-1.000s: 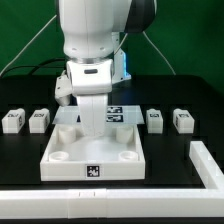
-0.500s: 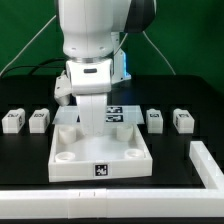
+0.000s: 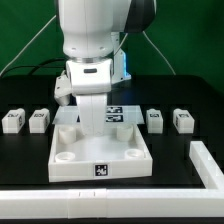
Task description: Assemble one leg
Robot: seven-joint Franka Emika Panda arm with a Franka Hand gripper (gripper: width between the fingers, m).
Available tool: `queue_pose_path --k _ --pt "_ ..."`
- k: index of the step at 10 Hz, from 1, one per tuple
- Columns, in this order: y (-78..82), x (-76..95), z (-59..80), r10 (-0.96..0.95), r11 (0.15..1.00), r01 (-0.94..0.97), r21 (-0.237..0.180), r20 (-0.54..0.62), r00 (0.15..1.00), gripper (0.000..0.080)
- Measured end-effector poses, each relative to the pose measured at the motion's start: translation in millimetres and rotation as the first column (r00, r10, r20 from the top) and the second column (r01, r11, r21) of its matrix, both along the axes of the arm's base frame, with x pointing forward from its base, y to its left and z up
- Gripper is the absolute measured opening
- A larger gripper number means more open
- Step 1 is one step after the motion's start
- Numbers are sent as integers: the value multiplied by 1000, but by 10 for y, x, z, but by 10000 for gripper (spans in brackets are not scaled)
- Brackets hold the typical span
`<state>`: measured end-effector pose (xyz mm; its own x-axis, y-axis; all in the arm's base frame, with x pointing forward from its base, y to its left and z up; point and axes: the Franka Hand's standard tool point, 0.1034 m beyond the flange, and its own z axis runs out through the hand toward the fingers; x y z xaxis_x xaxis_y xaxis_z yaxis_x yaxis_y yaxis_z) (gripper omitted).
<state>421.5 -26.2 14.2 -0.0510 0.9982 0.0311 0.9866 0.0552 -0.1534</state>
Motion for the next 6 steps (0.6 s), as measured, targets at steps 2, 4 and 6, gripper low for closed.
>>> queue_pose_path --k 2,4,6 --pt "186 225 55 -53 999 53 -4 15 998 70" --pt "424 565 64 -78 997 78 4 20 997 70" --pt "647 744 19 -99 995 99 12 9 995 70"
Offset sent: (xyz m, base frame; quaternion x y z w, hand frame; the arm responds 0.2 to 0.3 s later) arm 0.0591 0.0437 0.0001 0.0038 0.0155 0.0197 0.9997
